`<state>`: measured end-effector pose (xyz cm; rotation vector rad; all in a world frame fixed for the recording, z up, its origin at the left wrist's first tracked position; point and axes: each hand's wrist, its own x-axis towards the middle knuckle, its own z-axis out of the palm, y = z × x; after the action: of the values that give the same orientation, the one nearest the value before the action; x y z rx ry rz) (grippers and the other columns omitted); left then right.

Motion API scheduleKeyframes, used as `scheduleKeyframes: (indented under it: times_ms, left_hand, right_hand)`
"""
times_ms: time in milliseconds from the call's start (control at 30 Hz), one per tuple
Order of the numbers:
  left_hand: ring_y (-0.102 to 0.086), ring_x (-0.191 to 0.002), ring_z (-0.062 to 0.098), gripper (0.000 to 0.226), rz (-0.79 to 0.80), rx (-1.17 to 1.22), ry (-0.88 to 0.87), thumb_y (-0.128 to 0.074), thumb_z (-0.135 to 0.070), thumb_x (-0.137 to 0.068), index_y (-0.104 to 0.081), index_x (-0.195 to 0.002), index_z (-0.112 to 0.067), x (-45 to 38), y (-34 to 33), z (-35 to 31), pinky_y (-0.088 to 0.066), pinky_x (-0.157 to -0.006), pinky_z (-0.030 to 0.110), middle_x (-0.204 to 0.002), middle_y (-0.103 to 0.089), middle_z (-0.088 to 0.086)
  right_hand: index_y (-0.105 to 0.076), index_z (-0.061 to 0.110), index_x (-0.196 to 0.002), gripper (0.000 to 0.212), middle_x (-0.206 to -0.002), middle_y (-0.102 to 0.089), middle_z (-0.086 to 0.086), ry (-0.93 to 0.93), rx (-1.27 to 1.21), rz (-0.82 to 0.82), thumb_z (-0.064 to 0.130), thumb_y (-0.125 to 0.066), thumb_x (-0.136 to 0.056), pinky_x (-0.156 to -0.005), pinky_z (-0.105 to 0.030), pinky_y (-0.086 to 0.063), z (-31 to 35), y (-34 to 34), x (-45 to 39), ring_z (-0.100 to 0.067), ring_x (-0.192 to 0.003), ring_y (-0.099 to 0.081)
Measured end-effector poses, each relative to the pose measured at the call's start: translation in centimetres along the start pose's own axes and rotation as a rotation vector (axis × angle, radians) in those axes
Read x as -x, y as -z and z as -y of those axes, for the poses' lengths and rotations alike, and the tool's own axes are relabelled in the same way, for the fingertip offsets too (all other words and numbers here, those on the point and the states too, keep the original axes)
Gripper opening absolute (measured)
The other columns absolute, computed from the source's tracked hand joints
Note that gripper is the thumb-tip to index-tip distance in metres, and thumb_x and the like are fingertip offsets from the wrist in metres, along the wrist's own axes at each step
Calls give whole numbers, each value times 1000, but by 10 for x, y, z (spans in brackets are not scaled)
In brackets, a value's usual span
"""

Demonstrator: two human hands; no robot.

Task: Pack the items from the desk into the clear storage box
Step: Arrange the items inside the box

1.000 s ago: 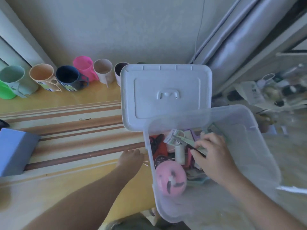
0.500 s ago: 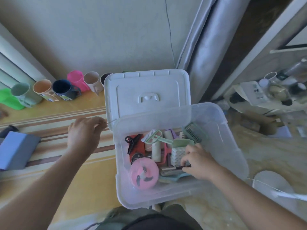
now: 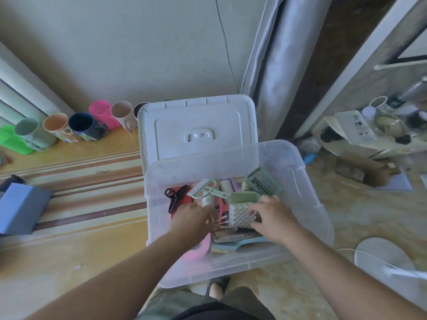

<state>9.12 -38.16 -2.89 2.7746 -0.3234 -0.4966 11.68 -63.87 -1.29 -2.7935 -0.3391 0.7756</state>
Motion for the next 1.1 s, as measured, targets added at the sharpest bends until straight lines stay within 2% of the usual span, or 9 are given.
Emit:
scheduleKeyframes:
  times_ms: [167,300,433,533,600,700,833,967,1100]
  left_hand:
    - [-64,-87,23,19,24,63,-55,-62,-49,-91,-67,-100,-33,-11,-18,-33,-48,-74,30,-90,-69,-4]
    - [-58,-106,16,26,-15,88,-117,-69,-55,-86,-68,-101,-35,-19,-16,-42,-48,-85,34,-107,-70,-14]
    - [-44,-132,18,34,-46,49,-123,-69,-51,-84,-64,-116,-40,-9,-3,-30,-39,-109,41,-137,-57,-16]
    - [-33,-141,24,54,-128,58,-109,-69,-50,-82,-51,-132,-43,10,15,-13,-37,-113,46,-151,-42,-8]
    - [-36,-138,28,61,-243,85,-89,-69,-50,-80,-48,-136,-41,25,31,6,-41,-109,46,-152,-40,-3]
    - [-42,-134,30,63,-396,113,19,-71,-44,-79,-52,-137,-34,50,62,51,-42,-106,44,-149,-43,3]
    - [-41,-132,29,61,-516,127,227,-74,-41,-82,-52,-139,-32,90,96,134,-40,-109,48,-147,-43,2]
    - [-29,-137,25,58,-508,139,469,-75,-39,-84,-51,-137,-40,134,112,222,-34,-113,50,-150,-37,-3]
    - [-28,-140,32,62,-414,135,658,-73,-42,-82,-48,-139,-42,172,110,313,-38,-111,55,-153,-30,-3]
  right_hand:
    - [-63,40,-124,37,-115,-47,12,-26,-60,45,45,-72,-88,-97,-41,-48,-2,-6,12,-19,-123,-41]
    - [-62,41,-126,41,-112,-47,12,-69,-73,67,45,-72,-86,-98,-40,-49,-5,-6,17,-20,-122,-42]
    - [-45,43,-145,68,-129,-46,8,-37,-72,61,49,-73,-83,-101,-42,-49,0,-2,13,-22,-125,-41]
    - [-32,41,-154,83,-139,-41,5,45,-100,-26,47,-75,-83,-106,-41,-45,18,-2,6,-23,-130,-39]
    - [-33,39,-154,84,-138,-42,5,125,-146,-101,43,-76,-82,-108,-40,-43,41,0,-3,-22,-130,-41]
    - [-48,31,-146,69,-131,-50,0,280,-221,-229,42,-70,-81,-108,-46,-43,86,0,-26,-27,-126,-47]
    - [-54,27,-140,54,-132,-51,-3,395,-204,-283,35,-68,-88,-104,-44,-42,169,7,-57,-29,-125,-44]
    - [-62,20,-132,46,-125,-55,-2,520,-213,-304,33,-62,-88,-99,-46,-48,263,5,-90,-28,-118,-47]
    - [-56,26,-140,46,-132,-48,5,529,-91,-178,36,-60,-95,-99,-42,-48,353,-8,-133,-21,-128,-40]
